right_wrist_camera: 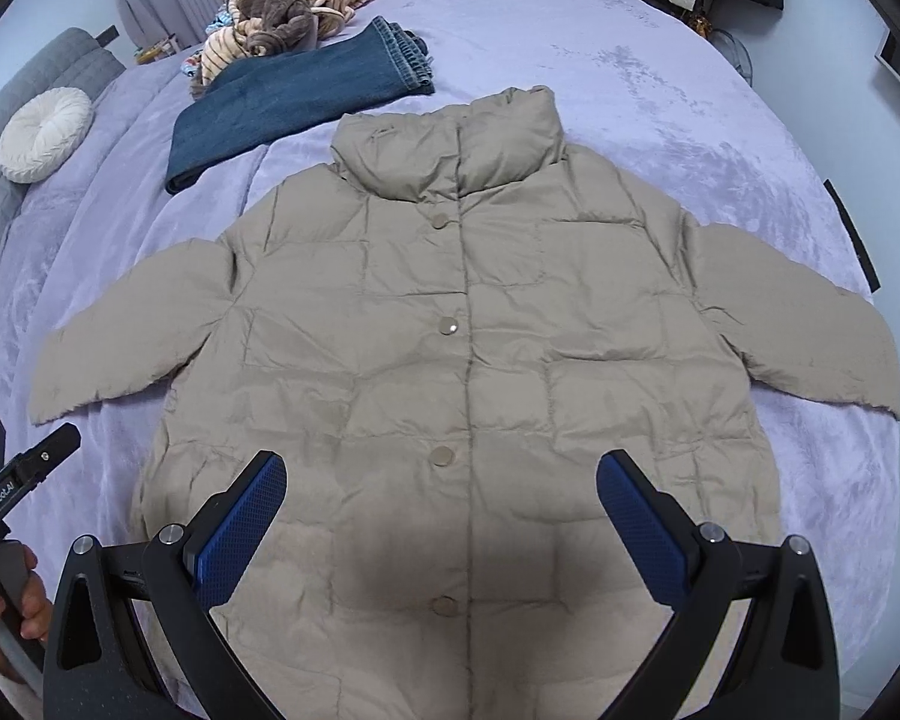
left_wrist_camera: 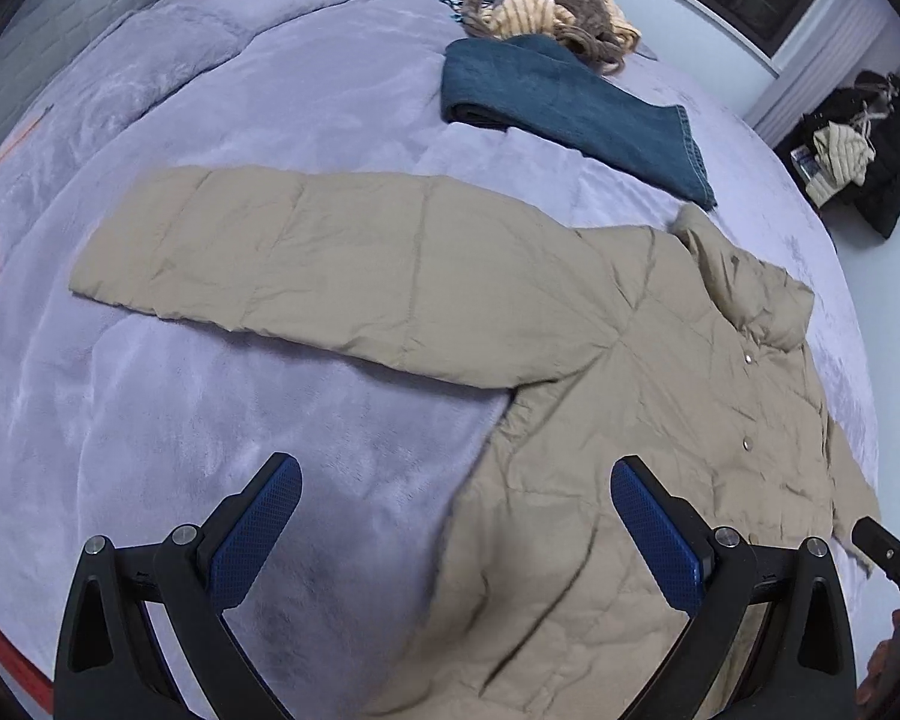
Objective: Fold large clothes
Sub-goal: 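Grasp the jacket sleeve cuff with the left tool, then fold the held sleeve across the jacket front with the left tool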
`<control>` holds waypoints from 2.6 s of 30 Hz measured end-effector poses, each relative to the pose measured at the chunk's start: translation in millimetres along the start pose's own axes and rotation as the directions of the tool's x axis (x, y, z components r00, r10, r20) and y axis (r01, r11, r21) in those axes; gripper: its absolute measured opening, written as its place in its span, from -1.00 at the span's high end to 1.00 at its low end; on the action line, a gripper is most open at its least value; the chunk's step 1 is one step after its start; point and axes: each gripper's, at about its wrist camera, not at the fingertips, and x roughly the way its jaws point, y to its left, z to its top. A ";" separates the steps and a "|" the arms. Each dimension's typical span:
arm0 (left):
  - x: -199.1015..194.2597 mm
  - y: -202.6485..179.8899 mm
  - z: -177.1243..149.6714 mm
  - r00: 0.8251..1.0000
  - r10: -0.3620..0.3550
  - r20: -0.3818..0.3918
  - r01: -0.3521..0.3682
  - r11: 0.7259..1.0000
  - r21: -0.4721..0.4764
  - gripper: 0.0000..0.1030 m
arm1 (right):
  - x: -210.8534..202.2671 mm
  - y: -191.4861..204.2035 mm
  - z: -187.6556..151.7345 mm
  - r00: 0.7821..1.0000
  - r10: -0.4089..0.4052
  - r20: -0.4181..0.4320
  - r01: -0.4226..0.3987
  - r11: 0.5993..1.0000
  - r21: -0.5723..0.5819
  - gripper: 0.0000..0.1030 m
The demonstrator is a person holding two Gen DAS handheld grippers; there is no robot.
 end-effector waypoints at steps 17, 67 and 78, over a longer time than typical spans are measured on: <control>101.2 151.8 93.7 0.974 -0.153 0.169 0.206 0.905 -0.372 -1.00 | 93.4 96.8 -0.8 0.971 0.189 -0.148 -0.199 0.978 -0.059 -1.00; 115.5 -301.6 -59.3 0.976 -0.210 0.053 0.086 0.600 0.795 0.66 | 121.4 -52.1 9.4 0.935 0.353 0.036 -0.347 0.886 0.309 0.85; 58.9 -259.0 -48.9 0.960 -0.266 0.085 0.110 0.639 0.761 -0.75 | 111.0 -83.8 -1.3 0.940 0.341 0.014 -0.332 0.904 0.270 0.81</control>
